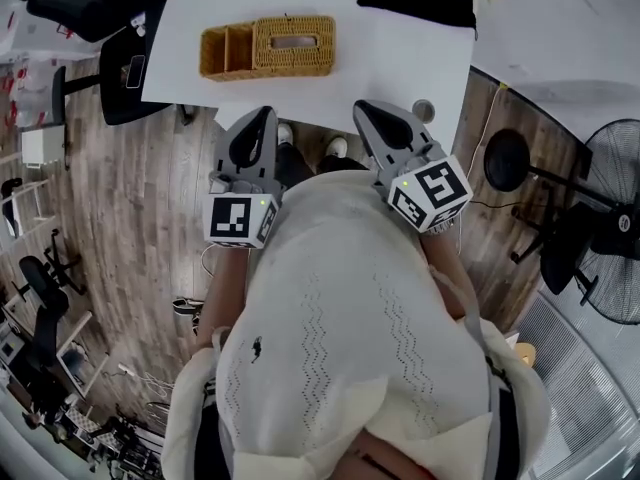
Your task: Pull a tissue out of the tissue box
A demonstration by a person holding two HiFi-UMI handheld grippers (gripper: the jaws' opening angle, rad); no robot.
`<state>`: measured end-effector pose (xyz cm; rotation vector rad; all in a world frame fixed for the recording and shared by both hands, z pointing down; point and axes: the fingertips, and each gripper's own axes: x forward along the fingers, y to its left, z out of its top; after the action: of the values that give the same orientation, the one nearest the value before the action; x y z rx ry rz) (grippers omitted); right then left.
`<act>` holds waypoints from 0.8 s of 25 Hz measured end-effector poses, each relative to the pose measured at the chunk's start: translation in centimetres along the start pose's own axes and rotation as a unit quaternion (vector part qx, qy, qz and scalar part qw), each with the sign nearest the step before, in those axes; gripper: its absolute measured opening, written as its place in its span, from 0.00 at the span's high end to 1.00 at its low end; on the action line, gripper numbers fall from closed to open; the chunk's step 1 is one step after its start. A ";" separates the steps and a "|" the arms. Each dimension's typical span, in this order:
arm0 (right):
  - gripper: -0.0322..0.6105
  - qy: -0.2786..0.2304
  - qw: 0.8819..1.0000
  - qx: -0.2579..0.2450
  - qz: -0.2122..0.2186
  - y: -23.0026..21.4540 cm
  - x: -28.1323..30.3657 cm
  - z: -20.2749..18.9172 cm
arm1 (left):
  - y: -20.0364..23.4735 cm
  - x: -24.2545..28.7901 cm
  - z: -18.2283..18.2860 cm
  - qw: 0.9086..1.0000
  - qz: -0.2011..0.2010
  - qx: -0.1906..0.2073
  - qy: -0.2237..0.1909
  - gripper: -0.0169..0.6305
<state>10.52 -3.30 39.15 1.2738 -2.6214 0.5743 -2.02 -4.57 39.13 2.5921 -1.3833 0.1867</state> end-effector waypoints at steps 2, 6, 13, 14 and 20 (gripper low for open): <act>0.95 -0.003 1.000 -0.010 -0.002 -0.1 -0.4 0.2 | -0.3 0.0 0.1 1.000 0.003 0.002 -0.004 0.95; 0.95 -0.014 0.999 -0.044 -0.012 -0.1 -1.6 1.4 | -0.7 -0.1 1.1 1.000 0.007 0.006 -0.022 0.95; 0.95 -0.055 0.996 -0.065 -0.027 -1.0 -3.8 4.3 | -1.2 0.0 3.4 0.998 0.019 0.019 -0.050 0.95; 0.95 -0.060 0.996 -0.066 -0.029 -1.2 -4.0 4.7 | -1.2 -0.1 3.8 0.998 0.021 0.021 -0.054 0.95; 0.95 -0.095 0.993 -0.061 -0.042 -1.8 -5.2 6.9 | -0.9 -0.7 6.4 0.996 0.030 0.036 -0.079 0.95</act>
<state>15.25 -3.39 31.71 1.4559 -2.6876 0.2870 -1.54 -4.99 32.71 2.6764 -1.5363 0.0426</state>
